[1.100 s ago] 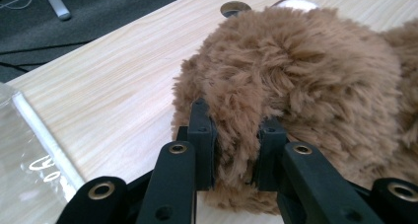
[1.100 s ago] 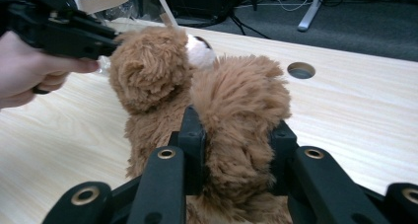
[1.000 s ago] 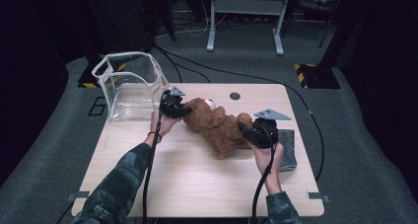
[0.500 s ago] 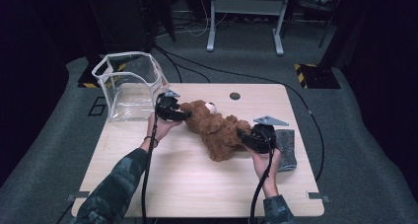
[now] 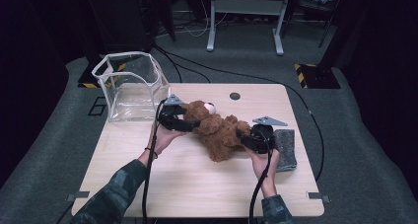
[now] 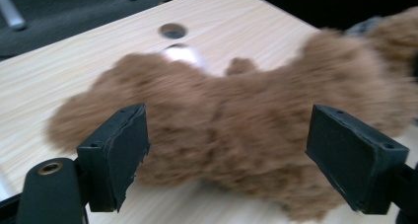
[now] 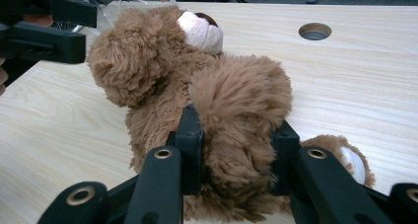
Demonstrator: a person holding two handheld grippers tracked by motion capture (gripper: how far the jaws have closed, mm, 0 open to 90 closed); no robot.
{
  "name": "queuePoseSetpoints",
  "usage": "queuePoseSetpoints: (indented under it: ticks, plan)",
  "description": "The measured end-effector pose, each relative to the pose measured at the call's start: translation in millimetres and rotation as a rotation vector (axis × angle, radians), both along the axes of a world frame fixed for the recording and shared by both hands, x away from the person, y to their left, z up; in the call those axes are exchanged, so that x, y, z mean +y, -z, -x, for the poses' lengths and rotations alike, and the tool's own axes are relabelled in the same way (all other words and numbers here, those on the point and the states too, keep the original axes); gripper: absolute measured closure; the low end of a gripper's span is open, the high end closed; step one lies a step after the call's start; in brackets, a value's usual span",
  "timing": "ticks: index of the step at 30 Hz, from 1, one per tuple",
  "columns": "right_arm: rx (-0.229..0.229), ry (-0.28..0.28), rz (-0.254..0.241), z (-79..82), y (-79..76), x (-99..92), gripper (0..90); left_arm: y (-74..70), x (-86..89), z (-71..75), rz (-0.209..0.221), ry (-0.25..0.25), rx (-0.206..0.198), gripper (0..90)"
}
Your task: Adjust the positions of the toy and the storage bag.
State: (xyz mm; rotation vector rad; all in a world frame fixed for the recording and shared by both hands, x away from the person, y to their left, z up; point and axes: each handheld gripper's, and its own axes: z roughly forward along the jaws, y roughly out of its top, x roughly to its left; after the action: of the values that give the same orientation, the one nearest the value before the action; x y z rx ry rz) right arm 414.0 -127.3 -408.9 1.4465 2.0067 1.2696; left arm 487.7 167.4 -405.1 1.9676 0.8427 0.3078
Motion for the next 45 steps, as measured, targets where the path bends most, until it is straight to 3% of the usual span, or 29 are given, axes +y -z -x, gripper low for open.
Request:
queuePoseSetpoints:
  ticks: [6, 10, 13, 15, 16, 18, 21, 22, 28, 32, 36, 40, 42, 45]
  plan:
    - [0.004, 0.001, 0.014, 0.1, -0.8, 1.4, 66.9, -6.5, -27.3, 14.3, -0.006, 0.062, -0.026, 15.6]
    - [0.001, -0.005, 0.026, 1.3, -1.6, 3.4, 66.7, -5.1, -49.0, 17.7, -0.064, 0.084, -0.066, 16.4]
    - [-0.001, -0.011, 0.029, 2.3, -2.0, 4.8, 66.4, -1.5, -51.7, 14.2, -0.074, 0.067, -0.068, 28.9]
    - [-0.005, -0.019, 0.030, 3.7, -2.1, 6.3, 66.2, 2.9, -50.1, 11.2, -0.085, 0.076, -0.064, 46.7]
    - [-0.002, -0.019, 0.032, 4.7, -2.4, 7.3, 66.1, 5.9, -48.5, 9.8, -0.080, 0.079, -0.060, 46.7]
    - [-0.005, -0.040, 0.039, 6.8, -2.5, 9.0, 65.1, 12.2, -37.8, 8.8, -0.056, 0.091, -0.053, 62.8]
    - [-0.002, -0.059, 0.040, 8.4, -2.3, 10.3, 62.3, 16.2, -29.7, 8.8, -0.039, 0.091, -0.042, 68.9]
    - [-0.003, -0.065, 0.036, 8.7, -2.1, 10.0, 60.9, 19.1, -21.2, 8.4, -0.016, 0.100, -0.023, 69.7]
    - [-0.011, -0.101, 0.009, 10.6, -2.3, 4.2, 48.2, 27.5, -5.3, 13.2, 0.002, 0.091, -0.019, 71.6]
    - [-0.014, -0.106, -0.004, 12.9, -4.7, -5.7, 27.8, 34.0, 5.9, 17.5, 0.031, 0.092, -0.011, 71.6]
    - [-0.037, -0.096, -0.058, 16.5, -8.0, -22.3, 15.2, 40.4, 13.8, 19.4, 0.048, 0.079, -0.001, 71.5]
    - [-0.040, -0.056, -0.073, 16.2, -9.7, -35.9, 14.0, 42.5, 16.1, 19.6, 0.049, 0.078, 0.005, 71.6]
    - [-0.007, -0.030, -0.075, 11.6, -6.6, -44.9, 12.6, 43.7, 17.9, 19.6, 0.048, 0.078, 0.008, 71.5]
    - [0.071, -0.003, -0.031, -1.8, 5.8, -51.8, 12.5, 46.3, 19.2, 19.7, 0.046, 0.071, 0.013, 71.5]
